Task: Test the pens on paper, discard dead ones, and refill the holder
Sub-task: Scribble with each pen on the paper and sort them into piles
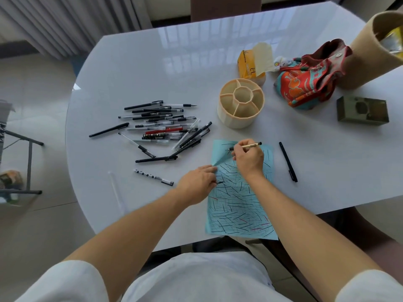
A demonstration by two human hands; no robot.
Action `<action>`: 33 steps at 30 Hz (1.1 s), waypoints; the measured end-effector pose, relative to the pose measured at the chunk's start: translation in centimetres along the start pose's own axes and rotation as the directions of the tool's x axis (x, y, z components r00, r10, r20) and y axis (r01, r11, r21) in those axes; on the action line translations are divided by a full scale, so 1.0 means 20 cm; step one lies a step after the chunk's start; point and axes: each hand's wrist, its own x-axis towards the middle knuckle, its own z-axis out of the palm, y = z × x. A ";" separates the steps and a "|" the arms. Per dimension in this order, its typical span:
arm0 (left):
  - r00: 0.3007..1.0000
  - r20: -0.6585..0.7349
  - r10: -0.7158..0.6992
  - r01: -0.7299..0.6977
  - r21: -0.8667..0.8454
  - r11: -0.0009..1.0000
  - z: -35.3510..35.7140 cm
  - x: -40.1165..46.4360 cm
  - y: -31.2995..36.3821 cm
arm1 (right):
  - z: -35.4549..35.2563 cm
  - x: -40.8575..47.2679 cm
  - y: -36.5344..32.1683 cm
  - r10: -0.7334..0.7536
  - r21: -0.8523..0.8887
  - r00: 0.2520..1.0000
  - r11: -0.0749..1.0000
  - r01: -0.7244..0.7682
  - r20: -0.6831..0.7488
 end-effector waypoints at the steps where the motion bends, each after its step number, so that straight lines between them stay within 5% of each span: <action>1: 1.000 0.007 -0.001 0.001 0.006 1.000 0.00 0.00 0.00 | -0.01 0.00 0.00 -0.001 0.019 1.000 1.000 0.001 0.010; 5: 1.000 0.000 0.001 -0.001 0.027 1.000 0.02 -0.01 0.01 | -0.02 -0.01 0.01 -0.088 -0.171 0.975 0.978 0.124 0.202; 7: 1.000 -0.007 0.004 -0.004 0.039 0.999 0.02 -0.01 0.01 | -0.02 0.00 0.01 -0.102 -0.193 0.982 0.972 0.132 0.161; 11: 1.000 0.000 0.002 -0.002 0.056 0.998 0.03 -0.01 0.01 | -0.04 0.03 0.00 -0.059 -0.139 0.997 0.988 0.065 0.045; 16: 0.999 -0.031 -0.014 0.012 -0.067 0.998 0.02 -0.01 0.00 | -0.07 -0.03 0.00 -0.045 0.072 0.994 0.997 0.038 0.102; 22: 0.960 -0.227 -0.162 0.104 -0.247 0.963 -0.02 -0.05 -0.04 | -0.13 -0.17 0.02 0.023 0.393 0.967 0.911 -0.125 0.255; 33: 0.981 -0.178 -0.075 0.044 -0.172 0.984 -0.09 -0.10 0.01 | -0.10 -0.28 -0.01 0.016 0.321 0.911 0.933 -0.161 0.412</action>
